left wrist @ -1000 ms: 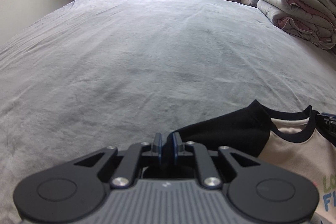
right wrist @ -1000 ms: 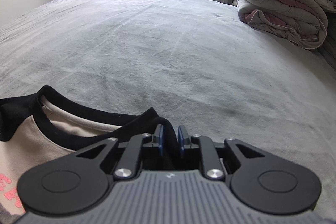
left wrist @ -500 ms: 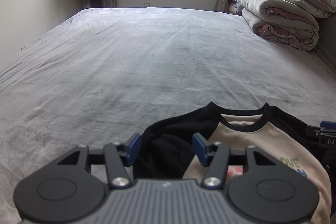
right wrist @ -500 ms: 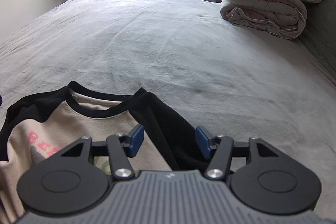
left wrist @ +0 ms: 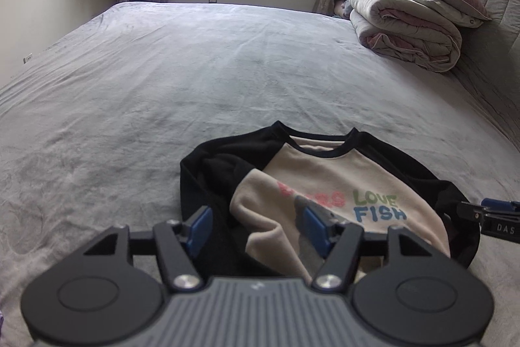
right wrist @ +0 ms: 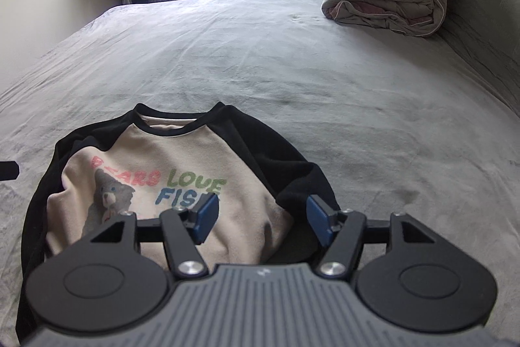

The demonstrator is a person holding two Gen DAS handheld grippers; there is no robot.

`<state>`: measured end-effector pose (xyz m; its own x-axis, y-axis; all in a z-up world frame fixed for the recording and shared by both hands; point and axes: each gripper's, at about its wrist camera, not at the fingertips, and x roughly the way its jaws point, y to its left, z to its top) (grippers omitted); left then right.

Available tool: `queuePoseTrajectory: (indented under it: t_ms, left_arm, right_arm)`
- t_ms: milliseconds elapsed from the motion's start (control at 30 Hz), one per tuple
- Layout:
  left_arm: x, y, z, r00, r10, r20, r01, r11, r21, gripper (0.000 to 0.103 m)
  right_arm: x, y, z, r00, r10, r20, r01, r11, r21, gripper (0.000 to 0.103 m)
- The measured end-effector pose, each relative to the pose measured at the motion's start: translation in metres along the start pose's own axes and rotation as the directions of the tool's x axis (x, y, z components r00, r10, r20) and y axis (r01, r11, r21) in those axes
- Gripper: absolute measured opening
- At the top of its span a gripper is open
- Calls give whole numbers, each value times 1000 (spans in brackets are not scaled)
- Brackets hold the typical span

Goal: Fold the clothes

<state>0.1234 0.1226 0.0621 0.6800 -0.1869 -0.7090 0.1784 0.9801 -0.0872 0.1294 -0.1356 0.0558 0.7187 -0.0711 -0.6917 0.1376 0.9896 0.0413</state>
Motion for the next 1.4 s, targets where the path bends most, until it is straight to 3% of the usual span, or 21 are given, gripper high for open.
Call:
queuePoseTrajectory:
  t_ms: [200, 500, 700, 833, 933, 1100, 1200, 1333, 1400]
  left_arm:
    - [-14, -2, -34, 999, -41, -28, 41, 999, -7, 64]
    - [-5, 5, -86, 991, -111, -77, 107, 992, -63, 63]
    - [4, -2, -109, 981, -195, -8, 194, 979, -69, 49]
    - [7, -10, -111, 977, -212, 6, 213, 977, -30, 30]
    - [7, -6, -112, 966, -259, 4, 258, 963, -72, 18]
    - [-4, 0, -113, 952, -305, 25, 306, 947, -94, 18]
    - [-10, 1, -117, 946, -325, 12, 325, 943, -68, 18]
    - [-13, -1, -124, 944, -331, -19, 330, 944, -20, 18]
    - [-12, -2, -127, 947, -320, -26, 320, 947, -3, 14]
  right_arm:
    - [-21, -9, -30, 999, 23, -23, -22, 999, 44, 68]
    - [-12, -16, -86, 997, 41, -61, -33, 991, 126, 68]
    - [0, -33, -115, 999, 50, 18, -53, 974, 220, 59]
    - [3, -42, -124, 993, 67, 97, -91, 957, 275, 50]
    - [4, -50, -126, 985, 101, 142, -148, 916, 372, 50]
    - [1, -58, -125, 973, 162, 165, -224, 837, 499, 50]
    - [2, -54, -124, 971, 170, 165, -231, 842, 487, 49]
    - [8, -47, -125, 974, 166, 156, -220, 864, 452, 19]
    - [7, -44, -125, 975, 156, 159, -211, 877, 432, 13]
